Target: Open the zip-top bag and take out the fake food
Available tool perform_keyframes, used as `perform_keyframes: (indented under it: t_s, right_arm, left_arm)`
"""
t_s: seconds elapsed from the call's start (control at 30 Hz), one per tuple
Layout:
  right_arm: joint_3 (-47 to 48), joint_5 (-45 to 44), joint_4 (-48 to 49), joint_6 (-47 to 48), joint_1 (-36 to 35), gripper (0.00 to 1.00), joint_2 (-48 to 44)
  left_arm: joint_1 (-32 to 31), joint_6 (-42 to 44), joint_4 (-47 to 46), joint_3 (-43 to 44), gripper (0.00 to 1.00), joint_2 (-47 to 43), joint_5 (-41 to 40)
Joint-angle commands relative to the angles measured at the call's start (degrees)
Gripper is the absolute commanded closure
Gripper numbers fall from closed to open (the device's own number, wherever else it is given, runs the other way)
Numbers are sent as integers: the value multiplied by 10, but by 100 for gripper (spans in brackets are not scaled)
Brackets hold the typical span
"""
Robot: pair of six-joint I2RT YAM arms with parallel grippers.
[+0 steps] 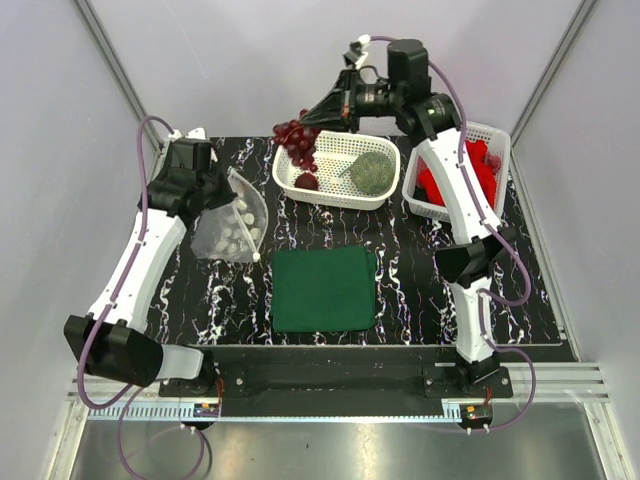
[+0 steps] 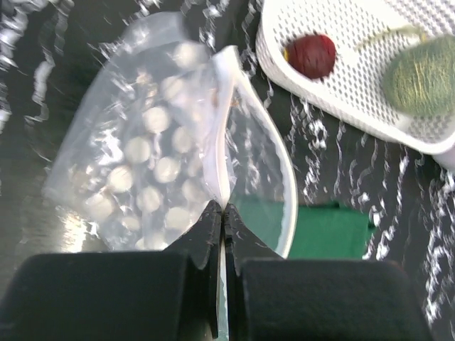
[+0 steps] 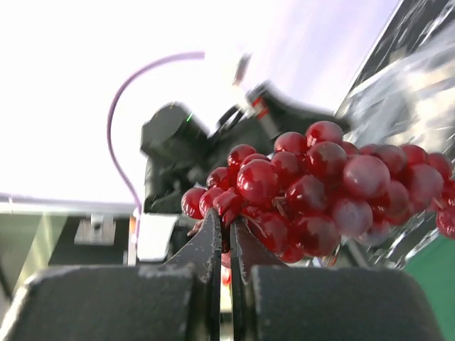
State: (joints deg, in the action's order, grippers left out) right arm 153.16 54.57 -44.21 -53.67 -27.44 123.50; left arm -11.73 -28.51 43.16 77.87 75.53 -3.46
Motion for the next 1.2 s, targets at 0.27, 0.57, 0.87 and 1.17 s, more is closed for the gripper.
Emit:
perform_keyframes:
  t_s: [0.27,0.57,0.87,1.17]
  right_arm:
    - [46,-81,127,65,120,100,184]
    - [-31,-114,103,147,142,100,231]
    - [-53,-205,-73,232,141,43,182]
    - [-57,-326,-214,307,114,19,88]
  left_arm:
    - [29,118,18,135,100,127,-171]
    - [51,131,0,161,100,246,-146]
    - [51,102,3,153,14,209,-79]
    - [-47,30,6,70,1,59,-38]
